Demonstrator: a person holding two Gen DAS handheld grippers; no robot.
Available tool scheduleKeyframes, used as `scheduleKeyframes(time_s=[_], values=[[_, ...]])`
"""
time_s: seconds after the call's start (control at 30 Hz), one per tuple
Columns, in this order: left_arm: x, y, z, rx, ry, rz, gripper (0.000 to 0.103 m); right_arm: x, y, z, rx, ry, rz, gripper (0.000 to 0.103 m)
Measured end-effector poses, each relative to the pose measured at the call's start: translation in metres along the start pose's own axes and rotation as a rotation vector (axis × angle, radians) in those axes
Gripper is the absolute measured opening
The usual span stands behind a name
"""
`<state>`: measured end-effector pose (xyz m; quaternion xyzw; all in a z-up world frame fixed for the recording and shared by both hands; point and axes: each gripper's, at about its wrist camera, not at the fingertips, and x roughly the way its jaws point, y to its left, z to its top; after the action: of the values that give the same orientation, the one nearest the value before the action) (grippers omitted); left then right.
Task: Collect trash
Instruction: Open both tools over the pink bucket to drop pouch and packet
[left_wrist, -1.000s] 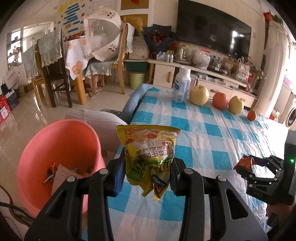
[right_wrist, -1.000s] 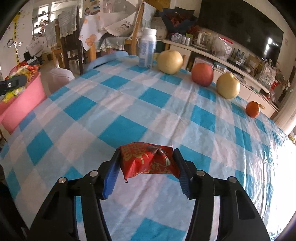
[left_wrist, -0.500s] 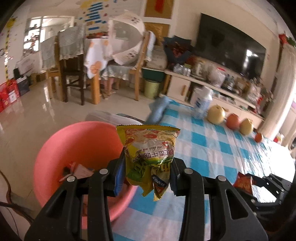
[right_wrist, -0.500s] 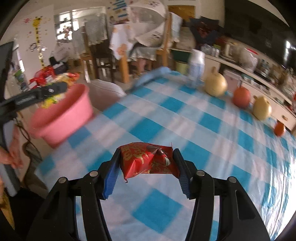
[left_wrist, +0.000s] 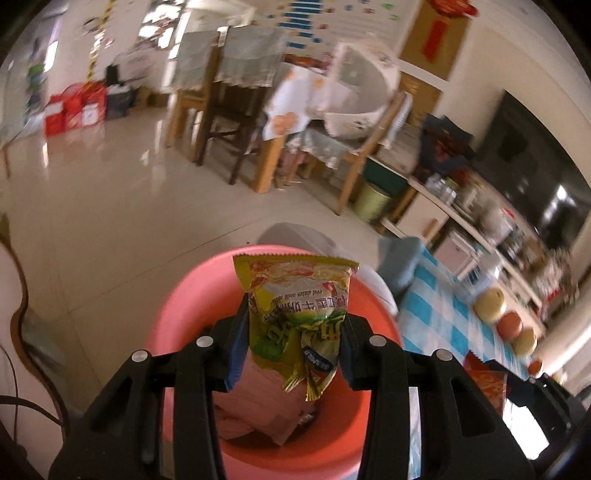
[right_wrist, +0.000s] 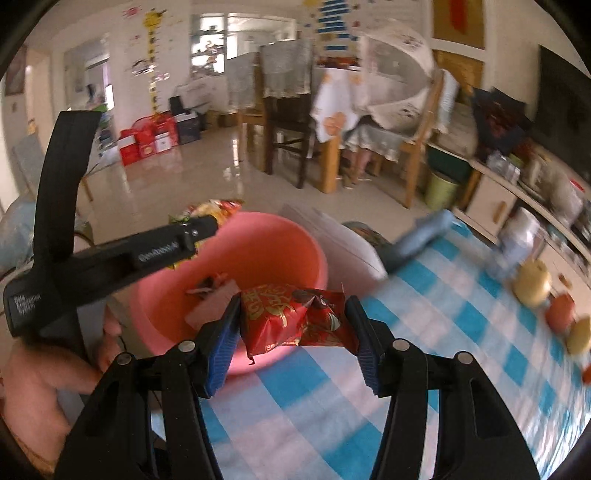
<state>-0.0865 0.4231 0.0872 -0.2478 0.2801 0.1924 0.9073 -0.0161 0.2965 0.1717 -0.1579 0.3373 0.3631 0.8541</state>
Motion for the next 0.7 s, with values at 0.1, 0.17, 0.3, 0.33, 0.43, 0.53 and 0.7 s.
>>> scheduleKeyframes(time_s=[0.1, 0.17, 0.3, 0.33, 0.43, 0.53, 0.7], values=[[0.005, 0.013, 0.004, -0.049, 0.012, 0.01, 0.052, 0.025, 0.013, 0.007, -0.052, 0.026, -0.005, 0.062], [0.007, 0.017, 0.006, -0.065, 0.011, 0.013, 0.066, 0.039, 0.017, 0.006, -0.066, 0.041, -0.013, 0.072], [0.007, 0.017, 0.007, -0.056, -0.005, 0.036, 0.083, 0.044, 0.005, -0.004, 0.017, 0.031, -0.065, 0.08], [0.007, 0.016, 0.006, -0.048, -0.009, 0.04, 0.084, 0.039, 0.0, -0.008, 0.053, 0.019, -0.072, 0.084], [0.005, 0.011, 0.007, -0.038, -0.019, 0.043, 0.089, 0.02, -0.014, -0.022, 0.116, -0.012, -0.105, 0.089], [-0.002, 0.003, 0.005, -0.011, -0.04, 0.043, 0.093, -0.001, -0.027, -0.036, 0.167, -0.023, -0.15, 0.09], [-0.013, -0.023, -0.002, 0.076, -0.078, 0.058, 0.096, -0.031, -0.047, -0.063, 0.251, -0.012, -0.202, 0.091]])
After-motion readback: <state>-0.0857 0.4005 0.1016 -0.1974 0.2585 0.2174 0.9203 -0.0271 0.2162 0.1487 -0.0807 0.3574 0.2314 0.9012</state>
